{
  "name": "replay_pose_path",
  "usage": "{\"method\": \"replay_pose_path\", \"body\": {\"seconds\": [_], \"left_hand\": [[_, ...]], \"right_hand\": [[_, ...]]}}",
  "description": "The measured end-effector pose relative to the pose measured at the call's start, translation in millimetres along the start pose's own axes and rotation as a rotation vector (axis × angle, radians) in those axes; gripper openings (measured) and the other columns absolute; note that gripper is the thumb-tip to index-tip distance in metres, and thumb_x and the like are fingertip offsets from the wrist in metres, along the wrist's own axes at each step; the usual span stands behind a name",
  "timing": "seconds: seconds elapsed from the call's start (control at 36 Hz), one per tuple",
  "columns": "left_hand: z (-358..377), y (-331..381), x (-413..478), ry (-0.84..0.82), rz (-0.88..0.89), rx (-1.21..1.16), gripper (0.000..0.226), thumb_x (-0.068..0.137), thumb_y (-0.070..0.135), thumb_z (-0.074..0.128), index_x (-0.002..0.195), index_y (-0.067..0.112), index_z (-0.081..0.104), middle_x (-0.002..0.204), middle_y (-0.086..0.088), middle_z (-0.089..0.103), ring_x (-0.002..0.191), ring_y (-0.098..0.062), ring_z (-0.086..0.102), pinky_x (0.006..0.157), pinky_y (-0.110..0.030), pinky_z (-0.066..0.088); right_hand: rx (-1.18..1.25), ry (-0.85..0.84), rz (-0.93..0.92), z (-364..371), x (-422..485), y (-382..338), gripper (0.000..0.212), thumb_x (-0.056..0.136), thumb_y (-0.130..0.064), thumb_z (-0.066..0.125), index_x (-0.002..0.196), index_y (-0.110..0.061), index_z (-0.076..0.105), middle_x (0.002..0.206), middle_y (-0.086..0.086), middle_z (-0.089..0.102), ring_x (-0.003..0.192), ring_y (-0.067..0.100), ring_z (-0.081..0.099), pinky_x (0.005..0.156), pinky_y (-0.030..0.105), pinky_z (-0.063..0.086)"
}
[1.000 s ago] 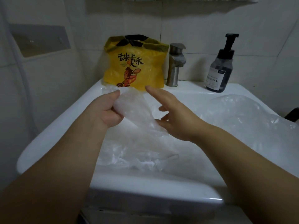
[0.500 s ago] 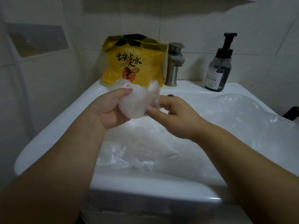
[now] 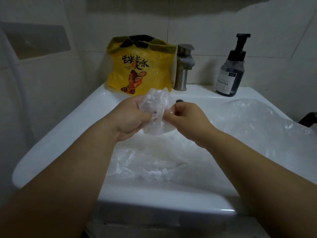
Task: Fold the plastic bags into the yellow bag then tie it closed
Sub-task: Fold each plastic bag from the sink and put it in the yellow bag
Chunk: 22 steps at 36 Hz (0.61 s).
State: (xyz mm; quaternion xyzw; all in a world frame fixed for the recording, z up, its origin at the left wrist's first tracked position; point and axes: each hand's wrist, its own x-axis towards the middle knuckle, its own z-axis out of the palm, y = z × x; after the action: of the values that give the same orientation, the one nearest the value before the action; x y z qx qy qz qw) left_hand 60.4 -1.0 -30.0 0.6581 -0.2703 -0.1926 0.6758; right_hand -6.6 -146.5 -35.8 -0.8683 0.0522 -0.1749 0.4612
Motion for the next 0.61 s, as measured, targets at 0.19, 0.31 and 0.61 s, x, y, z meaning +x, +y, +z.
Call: {"method": "replay_pose_path", "body": {"seconds": [0.19,0.31,0.61], "left_hand": [[1,1,-1,-0.083,-0.047,-0.036,0.046,0.078,-0.020,0.053,0.116,0.005,0.064,0.107,-0.008,0.071,0.102,-0.017,0.067,0.082,-0.022,0.056],[2,5,-2,-0.119,-0.065,-0.162,0.043,0.073,-0.007,0.058,0.114,0.005,0.063,0.098,-0.007,0.070,0.094,-0.017,0.067,0.079,-0.026,0.056],[1,3,-2,0.062,-0.187,0.078,0.029,0.090,0.018,0.065,0.117,0.007,0.064,0.107,-0.011,0.073,0.101,-0.024,0.069,0.080,-0.029,0.059]], "right_hand": [[0.241,0.009,0.202,-1,4,-3,0.078,0.077,-0.041,0.075,0.137,-0.016,0.033,0.125,0.001,0.048,0.102,0.020,0.058,0.081,0.034,0.055],[0.436,-0.025,0.265,-5,4,-4,0.076,0.079,-0.028,0.076,0.141,-0.011,0.034,0.126,0.010,0.053,0.096,0.026,0.065,0.074,0.038,0.060],[0.194,0.001,0.048,-9,1,-2,0.063,0.081,-0.025,0.074,0.134,-0.021,0.041,0.092,-0.002,0.055,0.073,0.012,0.063,0.057,0.015,0.052]]}}
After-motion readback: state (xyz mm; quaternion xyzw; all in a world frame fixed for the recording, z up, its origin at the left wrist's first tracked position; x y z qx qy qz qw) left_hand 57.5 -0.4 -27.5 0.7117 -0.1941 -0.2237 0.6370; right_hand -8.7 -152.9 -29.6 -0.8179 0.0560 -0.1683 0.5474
